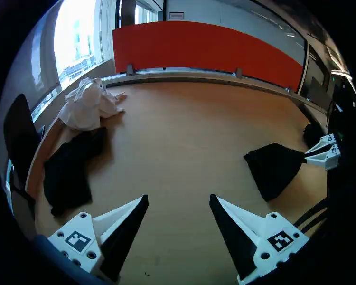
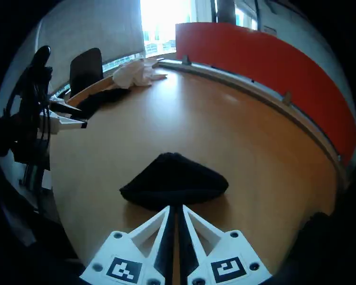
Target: Fold towel
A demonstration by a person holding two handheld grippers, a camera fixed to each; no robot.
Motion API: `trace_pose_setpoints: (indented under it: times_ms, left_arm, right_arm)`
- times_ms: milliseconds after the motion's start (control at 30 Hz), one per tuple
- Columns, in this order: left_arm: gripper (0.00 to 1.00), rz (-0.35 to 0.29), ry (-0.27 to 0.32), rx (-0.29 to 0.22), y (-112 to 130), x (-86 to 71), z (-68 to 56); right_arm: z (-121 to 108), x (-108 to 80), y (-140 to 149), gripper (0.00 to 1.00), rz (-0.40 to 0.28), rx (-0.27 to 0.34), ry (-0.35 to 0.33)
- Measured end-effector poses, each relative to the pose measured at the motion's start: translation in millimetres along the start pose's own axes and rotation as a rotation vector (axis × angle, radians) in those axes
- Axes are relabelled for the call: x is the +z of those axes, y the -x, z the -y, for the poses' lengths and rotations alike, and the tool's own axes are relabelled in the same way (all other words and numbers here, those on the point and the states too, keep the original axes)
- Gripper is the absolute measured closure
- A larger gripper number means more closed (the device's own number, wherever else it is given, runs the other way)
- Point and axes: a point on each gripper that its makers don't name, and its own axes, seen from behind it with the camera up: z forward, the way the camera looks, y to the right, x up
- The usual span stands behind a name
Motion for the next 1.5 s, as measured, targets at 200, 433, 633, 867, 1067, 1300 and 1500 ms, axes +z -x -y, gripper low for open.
trace_pose_setpoints:
  times_ms: [200, 433, 633, 867, 1067, 1300, 1500]
  left_arm:
    - [0.04, -0.012, 0.004, 0.002, -5, -0.8, -2.7]
    - [0.04, -0.023, 0.004, 0.002, -11, -1.8, -4.2]
    - [0.04, -0.03, 0.007, 0.004, -16, -2.3, -7.1]
    - [0.04, -0.038, 0.018, 0.008, -21, -1.3, -13.1]
    - [0.04, -0.036, 0.022, 0.019, -23, 1.9, -16.0]
    - [0.04, -0.035, 0.024, 0.027, -24, 2.1, -17.1]
    - [0.04, -0.036, 0.023, 0.031, -25, 1.2, -14.2]
  right_arm:
    - [-6, -14.7, -46, 0.96, -0.066, -0.021, 0.009]
    - [-13, -37.1, -91, 0.96, -0.142, -0.034, 0.023]
    - [-21, -50.5, -105, 0.96, -0.168, -0.036, 0.039]
    - [-34, -59.2, -104, 0.96, -0.167, -0.03, 0.064]
    - [-48, -66.0, -107, 0.96, -0.167, -0.026, 0.084]
    - [-73, -74.2, -105, 0.95, -0.155, -0.017, 0.107]
    - [-105, -84.1, -101, 0.95, -0.152, 0.021, 0.132]
